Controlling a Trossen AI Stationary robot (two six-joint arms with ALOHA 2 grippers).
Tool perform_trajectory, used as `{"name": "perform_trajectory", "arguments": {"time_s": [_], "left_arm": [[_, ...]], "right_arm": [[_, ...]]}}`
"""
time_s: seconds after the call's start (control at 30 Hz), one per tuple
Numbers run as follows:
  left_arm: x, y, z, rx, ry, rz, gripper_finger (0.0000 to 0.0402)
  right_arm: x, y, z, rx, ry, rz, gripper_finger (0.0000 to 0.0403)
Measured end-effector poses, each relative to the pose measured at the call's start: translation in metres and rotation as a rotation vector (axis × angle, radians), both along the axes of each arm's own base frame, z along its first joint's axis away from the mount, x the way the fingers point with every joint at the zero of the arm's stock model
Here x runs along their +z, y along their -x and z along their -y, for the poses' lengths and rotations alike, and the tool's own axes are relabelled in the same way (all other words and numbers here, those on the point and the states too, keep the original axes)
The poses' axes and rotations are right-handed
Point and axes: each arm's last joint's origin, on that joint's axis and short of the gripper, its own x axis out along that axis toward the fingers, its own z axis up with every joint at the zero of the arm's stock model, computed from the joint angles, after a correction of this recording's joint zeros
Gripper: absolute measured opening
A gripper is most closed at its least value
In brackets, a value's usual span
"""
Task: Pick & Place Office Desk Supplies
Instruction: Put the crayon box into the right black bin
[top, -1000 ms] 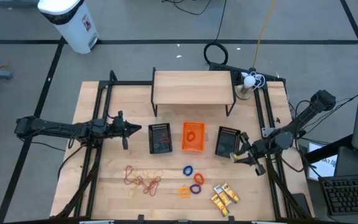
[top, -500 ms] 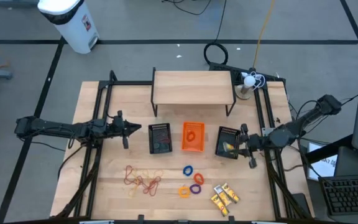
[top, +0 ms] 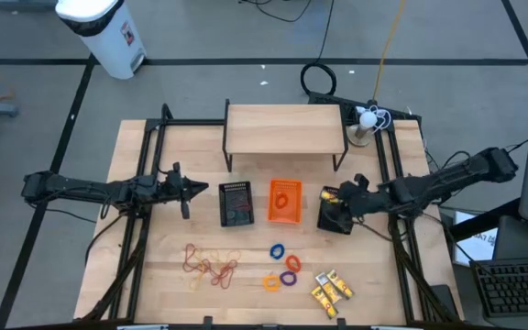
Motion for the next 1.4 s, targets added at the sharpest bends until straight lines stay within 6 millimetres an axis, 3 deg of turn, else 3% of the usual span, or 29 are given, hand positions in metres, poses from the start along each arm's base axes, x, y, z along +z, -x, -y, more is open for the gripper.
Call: {"name": "perform_trajectory", "arguments": {"time_s": [0.23, 0.8, 1.2, 1.4], "left_arm": [[0.0, 0.0, 0.0, -0.001, -0.004, -0.004, 0.0019], [0.0, 0.0, 0.0, -0.001, -0.004, -0.005, 0.0019], [0.0, 0.0, 0.0, -0.002, -0.006, -0.007, 0.0019], [0.0, 0.0, 0.0, -0.002, -0.006, -0.007, 0.0019]], "right_arm": [[-0.017, -0.005, 0.009, -0.06, -0.049, -0.149, 0.0074], [-0.029, -0.008, 0.014, -0.058, -0.089, -0.255, 0.008], [-0.021, -0.005, 0.014, -0.007, -0.113, -0.213, 0.018], [-0.003, 0.004, 0.015, 0.007, -0.12, -0.087, 0.0196]]}}
